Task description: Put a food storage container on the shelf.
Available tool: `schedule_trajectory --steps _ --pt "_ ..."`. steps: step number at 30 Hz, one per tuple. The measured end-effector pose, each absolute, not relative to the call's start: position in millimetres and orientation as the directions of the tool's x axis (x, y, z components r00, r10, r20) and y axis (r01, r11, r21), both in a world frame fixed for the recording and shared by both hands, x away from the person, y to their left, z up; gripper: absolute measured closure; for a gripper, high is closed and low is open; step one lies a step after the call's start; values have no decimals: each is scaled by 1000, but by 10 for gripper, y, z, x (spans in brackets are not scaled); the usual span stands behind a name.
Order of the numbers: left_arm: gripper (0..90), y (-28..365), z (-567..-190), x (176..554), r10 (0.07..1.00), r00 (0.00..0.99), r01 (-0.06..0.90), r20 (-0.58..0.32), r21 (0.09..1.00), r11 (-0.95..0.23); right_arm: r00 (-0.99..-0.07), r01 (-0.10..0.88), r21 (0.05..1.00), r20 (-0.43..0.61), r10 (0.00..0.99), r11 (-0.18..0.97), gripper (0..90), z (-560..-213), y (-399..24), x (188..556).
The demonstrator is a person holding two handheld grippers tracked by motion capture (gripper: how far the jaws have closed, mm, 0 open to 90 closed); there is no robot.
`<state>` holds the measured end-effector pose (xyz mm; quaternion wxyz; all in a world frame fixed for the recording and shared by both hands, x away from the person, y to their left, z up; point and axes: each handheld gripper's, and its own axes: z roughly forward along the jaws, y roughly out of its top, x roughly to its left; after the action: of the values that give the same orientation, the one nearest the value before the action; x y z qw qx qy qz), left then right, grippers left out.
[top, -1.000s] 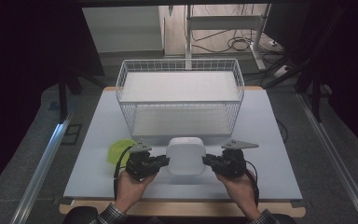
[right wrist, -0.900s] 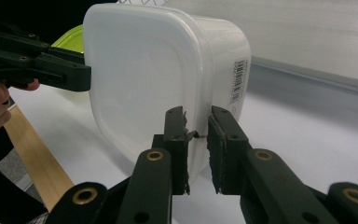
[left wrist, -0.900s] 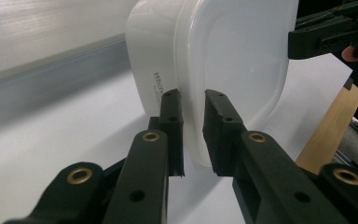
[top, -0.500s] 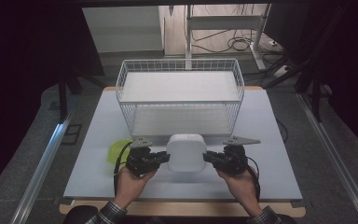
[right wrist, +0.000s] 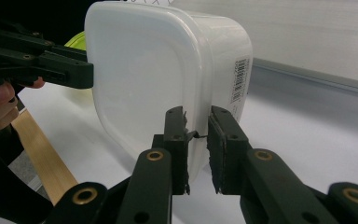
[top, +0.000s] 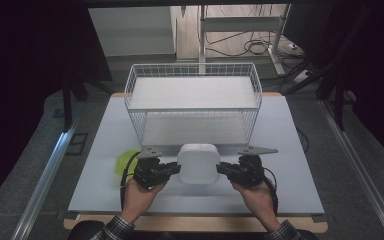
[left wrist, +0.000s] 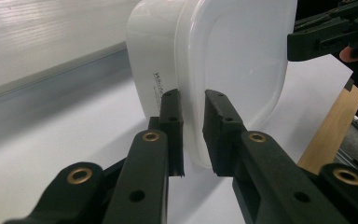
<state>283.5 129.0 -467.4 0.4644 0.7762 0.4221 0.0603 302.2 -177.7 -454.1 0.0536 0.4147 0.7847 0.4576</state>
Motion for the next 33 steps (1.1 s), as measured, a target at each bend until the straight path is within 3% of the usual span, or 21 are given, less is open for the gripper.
schedule_trajectory --steps 15,33 --pt "790 1307 -4476 2948 708 637 586 -305 788 -188 -653 592 776 302 695 219 779 -4388 -1787 3111" --pt "792 1363 -3856 3300 703 652 528 -284 836 -152 -667 541 824 300 682 167 778 -3806 -1780 3485"
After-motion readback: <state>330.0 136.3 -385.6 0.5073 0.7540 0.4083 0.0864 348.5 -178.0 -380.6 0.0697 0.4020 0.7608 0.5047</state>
